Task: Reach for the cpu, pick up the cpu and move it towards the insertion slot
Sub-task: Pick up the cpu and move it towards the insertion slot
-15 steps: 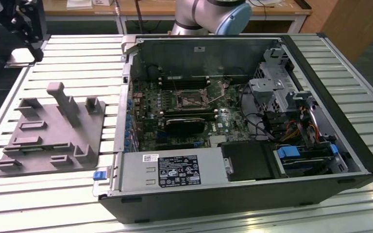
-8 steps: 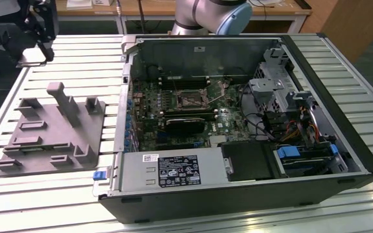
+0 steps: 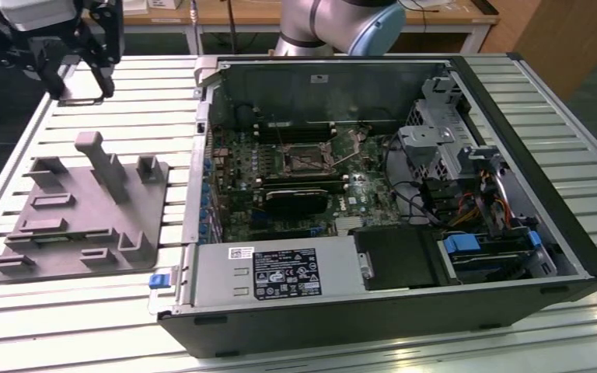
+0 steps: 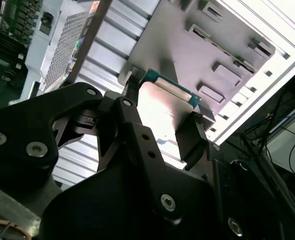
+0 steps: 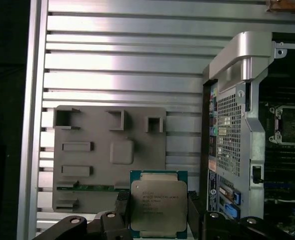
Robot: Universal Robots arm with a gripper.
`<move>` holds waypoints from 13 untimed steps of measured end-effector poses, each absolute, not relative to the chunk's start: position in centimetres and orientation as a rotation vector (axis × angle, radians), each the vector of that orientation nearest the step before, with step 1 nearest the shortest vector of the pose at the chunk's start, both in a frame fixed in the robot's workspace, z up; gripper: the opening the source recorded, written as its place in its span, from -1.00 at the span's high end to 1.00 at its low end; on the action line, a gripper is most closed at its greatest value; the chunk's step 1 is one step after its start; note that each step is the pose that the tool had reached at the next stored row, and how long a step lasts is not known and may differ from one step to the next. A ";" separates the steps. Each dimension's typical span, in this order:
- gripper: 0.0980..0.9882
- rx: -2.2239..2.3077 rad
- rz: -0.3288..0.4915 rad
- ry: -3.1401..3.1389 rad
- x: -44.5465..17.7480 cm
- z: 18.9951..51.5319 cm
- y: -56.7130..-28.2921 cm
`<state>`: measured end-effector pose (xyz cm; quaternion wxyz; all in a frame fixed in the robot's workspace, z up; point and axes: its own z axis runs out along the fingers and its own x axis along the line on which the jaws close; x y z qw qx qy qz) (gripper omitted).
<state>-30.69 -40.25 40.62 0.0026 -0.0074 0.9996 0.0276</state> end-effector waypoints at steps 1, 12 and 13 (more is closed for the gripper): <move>0.00 -0.023 0.086 3.135 -30.3 40.6 -40.3; 0.00 -0.023 0.087 3.135 -26.3 40.6 -40.2; 0.00 -0.023 0.087 3.135 -25.9 40.6 -40.2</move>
